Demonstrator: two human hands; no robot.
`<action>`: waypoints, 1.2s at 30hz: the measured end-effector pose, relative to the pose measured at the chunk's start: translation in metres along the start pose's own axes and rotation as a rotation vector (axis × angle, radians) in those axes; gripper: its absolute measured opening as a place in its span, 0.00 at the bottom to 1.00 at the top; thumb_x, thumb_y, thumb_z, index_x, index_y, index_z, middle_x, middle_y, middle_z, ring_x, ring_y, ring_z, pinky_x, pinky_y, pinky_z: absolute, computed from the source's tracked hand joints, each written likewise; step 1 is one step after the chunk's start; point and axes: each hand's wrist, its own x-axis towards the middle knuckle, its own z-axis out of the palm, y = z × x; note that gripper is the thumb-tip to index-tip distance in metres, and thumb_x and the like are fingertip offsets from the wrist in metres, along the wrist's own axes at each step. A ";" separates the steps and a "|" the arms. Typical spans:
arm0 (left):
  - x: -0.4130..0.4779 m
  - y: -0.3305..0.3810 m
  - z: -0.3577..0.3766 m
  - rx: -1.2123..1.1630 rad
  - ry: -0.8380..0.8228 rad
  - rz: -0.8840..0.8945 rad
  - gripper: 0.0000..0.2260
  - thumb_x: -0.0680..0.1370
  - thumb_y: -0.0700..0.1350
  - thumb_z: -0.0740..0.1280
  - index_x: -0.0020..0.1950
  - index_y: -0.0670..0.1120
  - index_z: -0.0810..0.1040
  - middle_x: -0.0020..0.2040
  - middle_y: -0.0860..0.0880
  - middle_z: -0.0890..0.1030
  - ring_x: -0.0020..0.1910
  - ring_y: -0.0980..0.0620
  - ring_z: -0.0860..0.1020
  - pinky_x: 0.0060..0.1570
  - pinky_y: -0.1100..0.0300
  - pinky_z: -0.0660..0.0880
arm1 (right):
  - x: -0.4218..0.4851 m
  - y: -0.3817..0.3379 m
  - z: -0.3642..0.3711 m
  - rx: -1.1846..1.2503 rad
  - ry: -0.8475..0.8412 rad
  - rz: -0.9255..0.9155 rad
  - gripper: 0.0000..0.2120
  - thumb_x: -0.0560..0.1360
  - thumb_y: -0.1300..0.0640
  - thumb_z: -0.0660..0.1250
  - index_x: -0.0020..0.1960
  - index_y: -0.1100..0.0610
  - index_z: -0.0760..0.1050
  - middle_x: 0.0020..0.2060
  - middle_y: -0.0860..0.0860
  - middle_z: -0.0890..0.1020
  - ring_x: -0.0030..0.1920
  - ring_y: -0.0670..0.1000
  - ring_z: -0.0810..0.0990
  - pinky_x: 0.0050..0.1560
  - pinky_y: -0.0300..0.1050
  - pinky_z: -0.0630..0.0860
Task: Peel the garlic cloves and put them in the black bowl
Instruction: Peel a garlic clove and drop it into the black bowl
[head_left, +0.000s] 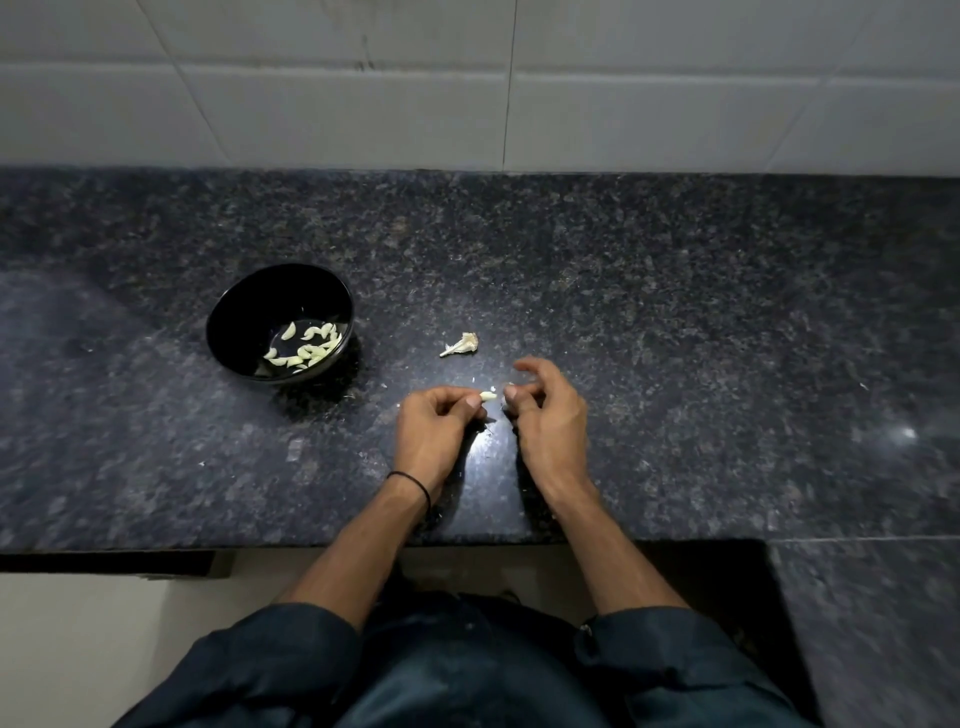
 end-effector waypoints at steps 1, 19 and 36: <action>0.000 0.000 0.000 0.006 0.002 0.002 0.05 0.79 0.38 0.69 0.48 0.40 0.84 0.40 0.44 0.86 0.38 0.54 0.83 0.42 0.62 0.77 | 0.000 0.000 0.000 0.006 0.001 -0.003 0.09 0.80 0.58 0.66 0.58 0.50 0.80 0.41 0.44 0.83 0.44 0.44 0.83 0.47 0.49 0.82; 0.009 -0.002 -0.005 0.198 0.030 0.079 0.08 0.79 0.45 0.70 0.41 0.45 0.83 0.36 0.48 0.85 0.39 0.48 0.84 0.48 0.51 0.81 | -0.006 -0.008 0.004 -0.091 -0.063 -0.073 0.08 0.76 0.43 0.65 0.51 0.43 0.80 0.41 0.39 0.82 0.51 0.50 0.81 0.56 0.56 0.78; -0.004 0.017 0.002 0.551 -0.041 0.266 0.10 0.83 0.47 0.63 0.47 0.43 0.78 0.41 0.49 0.80 0.41 0.51 0.76 0.41 0.55 0.68 | 0.001 -0.015 -0.002 -0.067 -0.006 0.105 0.12 0.79 0.50 0.68 0.37 0.51 0.76 0.30 0.45 0.79 0.39 0.47 0.78 0.56 0.49 0.64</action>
